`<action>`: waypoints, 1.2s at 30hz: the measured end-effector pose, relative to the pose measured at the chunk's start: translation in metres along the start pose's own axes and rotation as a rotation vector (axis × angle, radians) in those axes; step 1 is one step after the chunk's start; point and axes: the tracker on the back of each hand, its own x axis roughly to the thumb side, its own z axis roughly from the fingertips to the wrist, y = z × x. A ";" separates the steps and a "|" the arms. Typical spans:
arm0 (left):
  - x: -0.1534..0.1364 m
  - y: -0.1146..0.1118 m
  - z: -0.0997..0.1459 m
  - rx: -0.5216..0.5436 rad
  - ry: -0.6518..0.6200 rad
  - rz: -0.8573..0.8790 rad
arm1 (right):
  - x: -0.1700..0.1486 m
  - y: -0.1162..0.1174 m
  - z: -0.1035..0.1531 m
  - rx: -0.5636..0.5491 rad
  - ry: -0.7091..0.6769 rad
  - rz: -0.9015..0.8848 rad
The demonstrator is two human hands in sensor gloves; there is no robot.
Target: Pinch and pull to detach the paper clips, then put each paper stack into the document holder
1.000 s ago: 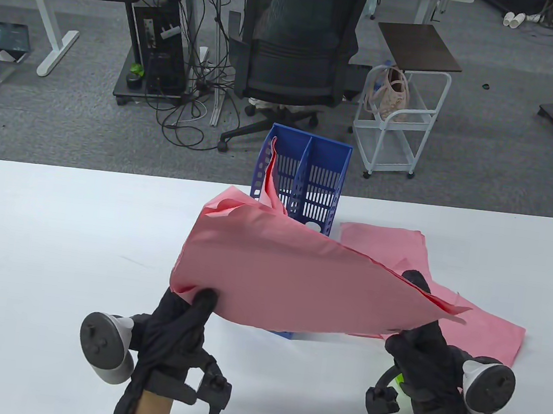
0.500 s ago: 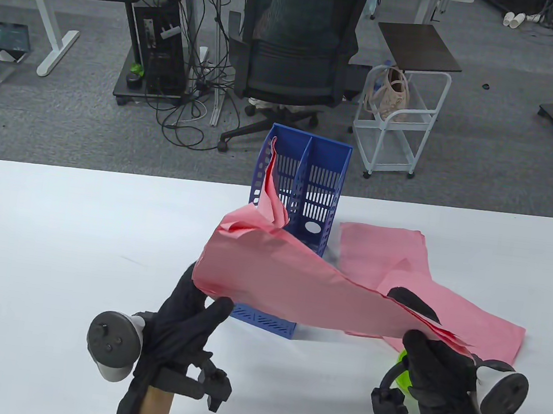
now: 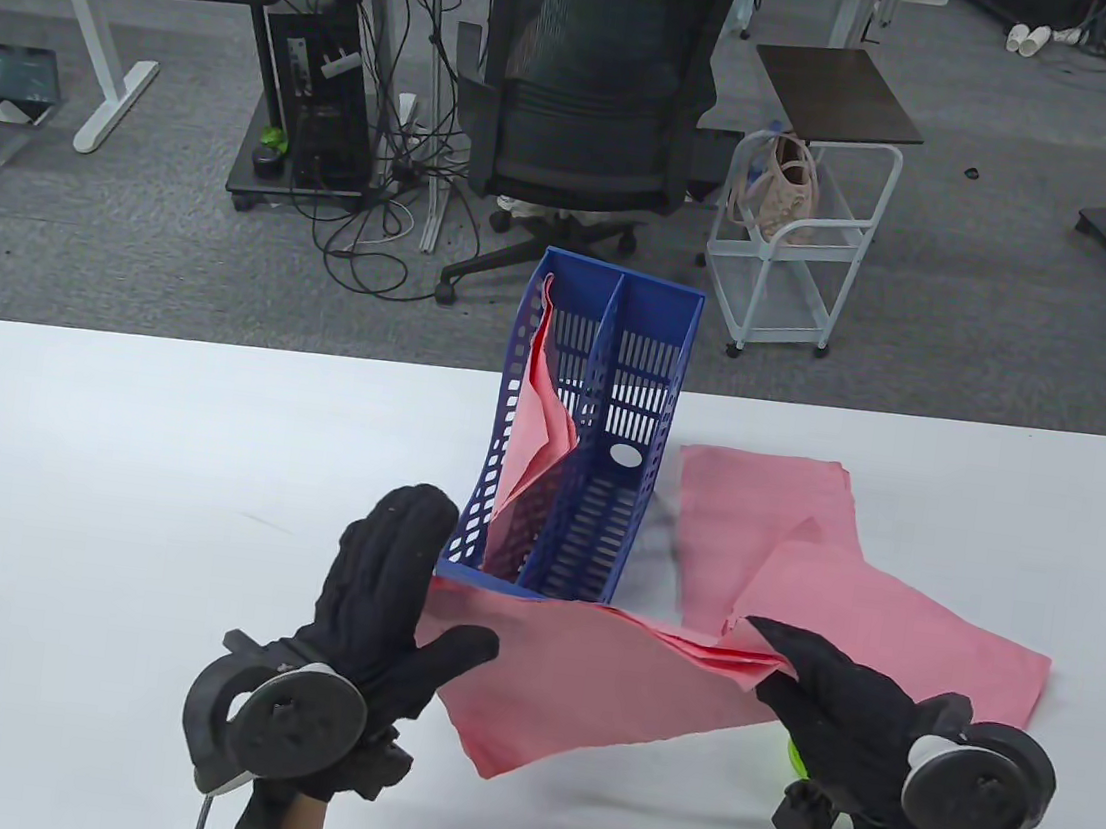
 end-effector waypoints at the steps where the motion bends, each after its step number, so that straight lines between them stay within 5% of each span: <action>1: 0.002 -0.003 -0.002 -0.045 -0.010 -0.002 | 0.002 0.003 0.000 0.030 -0.007 0.027; 7: 0.013 -0.036 -0.016 -0.478 -0.022 -0.090 | 0.015 0.024 -0.002 0.177 -0.081 0.091; 13: 0.026 -0.070 -0.022 -0.623 -0.056 -0.130 | 0.014 0.028 -0.002 0.222 -0.079 0.146; 28: 0.024 -0.074 -0.024 -0.631 -0.043 -0.128 | 0.009 0.019 -0.003 0.322 -0.001 0.317; 36: 0.009 -0.054 -0.022 -0.557 0.032 -0.169 | -0.013 0.004 0.000 0.201 0.127 0.394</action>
